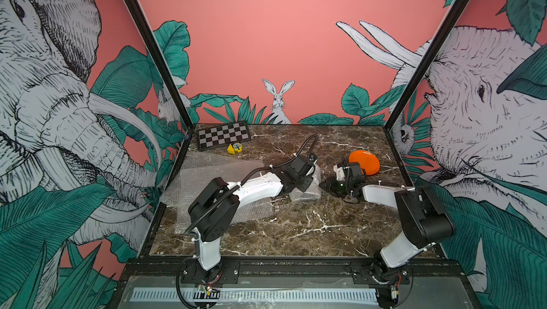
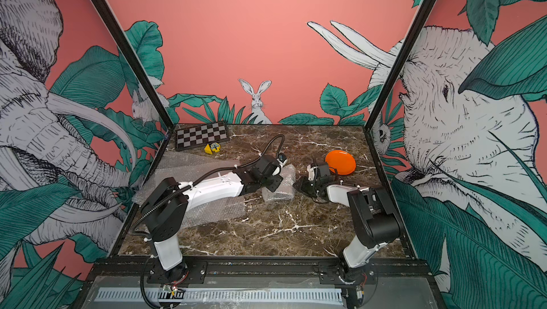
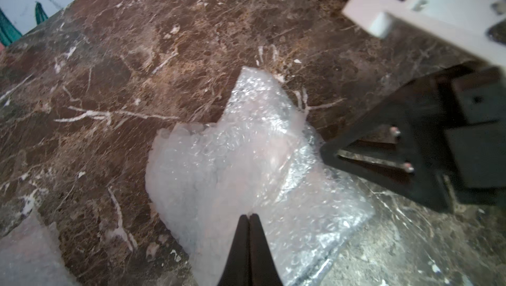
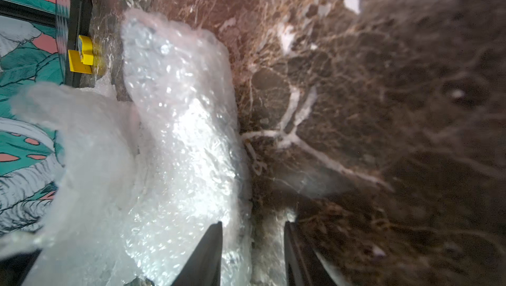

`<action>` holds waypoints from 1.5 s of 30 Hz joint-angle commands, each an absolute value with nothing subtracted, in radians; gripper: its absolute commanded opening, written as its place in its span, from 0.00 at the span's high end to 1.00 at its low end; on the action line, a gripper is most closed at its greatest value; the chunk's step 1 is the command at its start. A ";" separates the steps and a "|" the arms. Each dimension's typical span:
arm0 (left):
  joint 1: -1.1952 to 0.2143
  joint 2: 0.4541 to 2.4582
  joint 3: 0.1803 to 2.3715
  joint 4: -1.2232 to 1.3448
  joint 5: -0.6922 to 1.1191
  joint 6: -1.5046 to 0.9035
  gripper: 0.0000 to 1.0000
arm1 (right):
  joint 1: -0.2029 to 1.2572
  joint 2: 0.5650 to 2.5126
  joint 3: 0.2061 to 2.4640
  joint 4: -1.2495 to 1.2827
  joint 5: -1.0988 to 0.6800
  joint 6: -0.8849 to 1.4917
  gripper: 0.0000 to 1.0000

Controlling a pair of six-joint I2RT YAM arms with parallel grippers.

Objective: Unpack dinner plates from bubble wrap
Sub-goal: Unwrap the bubble wrap at the center of the board.

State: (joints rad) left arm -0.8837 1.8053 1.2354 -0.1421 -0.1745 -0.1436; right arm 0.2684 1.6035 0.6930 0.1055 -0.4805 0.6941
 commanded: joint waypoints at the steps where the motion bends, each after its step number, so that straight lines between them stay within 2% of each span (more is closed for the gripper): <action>1: -0.850 1.721 1.158 -0.038 -0.170 -0.288 1.00 | 0.272 1.540 0.727 0.031 -0.434 0.639 0.58; 9: -0.840 1.654 1.075 -0.004 -0.227 -0.331 1.00 | 0.310 1.515 0.794 -0.019 -0.446 0.584 0.57; 20: -0.835 1.605 1.003 0.000 -0.286 -0.369 1.00 | 0.414 1.633 0.913 -0.089 -0.453 0.518 0.57; 30: -0.835 1.545 0.931 0.000 -0.345 -0.378 1.00 | 0.433 1.701 0.919 -0.084 -0.453 0.517 0.57; 31: -0.835 1.536 0.922 0.000 -0.355 -0.373 0.98 | 0.435 1.703 0.918 -0.085 -0.453 0.517 0.57; 35: -0.833 1.498 0.908 -0.036 -0.409 -0.335 0.73 | 0.438 1.707 0.919 -0.086 -0.456 0.514 0.57; 38: -0.832 1.459 0.905 -0.081 -0.457 -0.298 0.60 | 0.439 1.709 0.919 -0.089 -0.456 0.513 0.57; 45: -0.827 1.365 0.947 -0.165 -0.463 -0.178 0.51 | 0.440 1.714 0.919 -0.089 -0.454 0.513 0.57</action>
State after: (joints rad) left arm -0.8330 1.4136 0.9173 -0.1078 -0.4393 -0.2329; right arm 0.4328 1.6974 0.9081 -0.0845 -0.4522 0.5266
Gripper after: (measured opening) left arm 0.485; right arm 0.431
